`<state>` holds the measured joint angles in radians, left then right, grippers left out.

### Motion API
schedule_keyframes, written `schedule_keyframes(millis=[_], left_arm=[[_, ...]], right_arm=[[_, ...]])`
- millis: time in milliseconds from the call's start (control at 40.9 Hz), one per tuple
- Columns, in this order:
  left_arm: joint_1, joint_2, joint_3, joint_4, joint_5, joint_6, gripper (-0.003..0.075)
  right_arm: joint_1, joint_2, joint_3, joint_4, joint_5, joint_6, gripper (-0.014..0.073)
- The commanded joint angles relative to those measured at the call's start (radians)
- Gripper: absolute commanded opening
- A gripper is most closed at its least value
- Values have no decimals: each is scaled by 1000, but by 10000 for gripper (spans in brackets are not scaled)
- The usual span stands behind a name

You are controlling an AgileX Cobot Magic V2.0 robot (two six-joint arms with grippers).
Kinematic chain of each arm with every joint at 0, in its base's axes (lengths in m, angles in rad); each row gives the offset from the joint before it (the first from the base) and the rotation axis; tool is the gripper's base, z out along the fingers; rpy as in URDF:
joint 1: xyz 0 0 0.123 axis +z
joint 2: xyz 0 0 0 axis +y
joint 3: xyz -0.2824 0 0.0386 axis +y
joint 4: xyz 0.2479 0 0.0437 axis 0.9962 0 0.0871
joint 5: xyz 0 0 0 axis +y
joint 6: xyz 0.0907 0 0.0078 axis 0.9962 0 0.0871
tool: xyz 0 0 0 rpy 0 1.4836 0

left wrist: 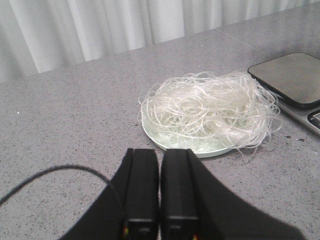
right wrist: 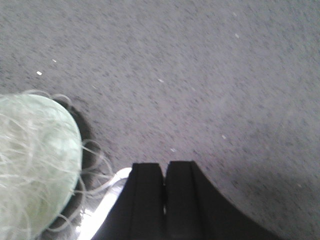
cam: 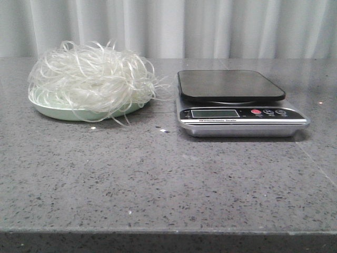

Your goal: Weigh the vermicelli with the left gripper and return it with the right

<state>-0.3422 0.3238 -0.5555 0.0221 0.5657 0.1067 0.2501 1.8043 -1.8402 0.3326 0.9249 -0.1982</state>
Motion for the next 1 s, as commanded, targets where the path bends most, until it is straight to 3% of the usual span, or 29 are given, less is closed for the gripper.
schedule_keyframes(millis=[0,196,342,538,807,978], left_arm=[[3,13,-29,-2,-83,-10,137],[3,13,-29,-2,-116,-10,137],[3,13,-29,-2,-123,-10,137],[3,13,-29,-2,-123,-10,137],[3,13,-29,-2,-132,-10,137],[3,13,-29,-2,-186,-107,137]], right_arm=[[-39,-65,-33,12,6,-2,150],[-102,-93,-15,3,28,-2,150],[-115,-171,77,-18,-107,-2,150],[-115,-323,331,-25,-349,-2,150],[-115,-545,659,-67,-497,-2,150],[-115,-720,866,-78,-634,-2,150]])
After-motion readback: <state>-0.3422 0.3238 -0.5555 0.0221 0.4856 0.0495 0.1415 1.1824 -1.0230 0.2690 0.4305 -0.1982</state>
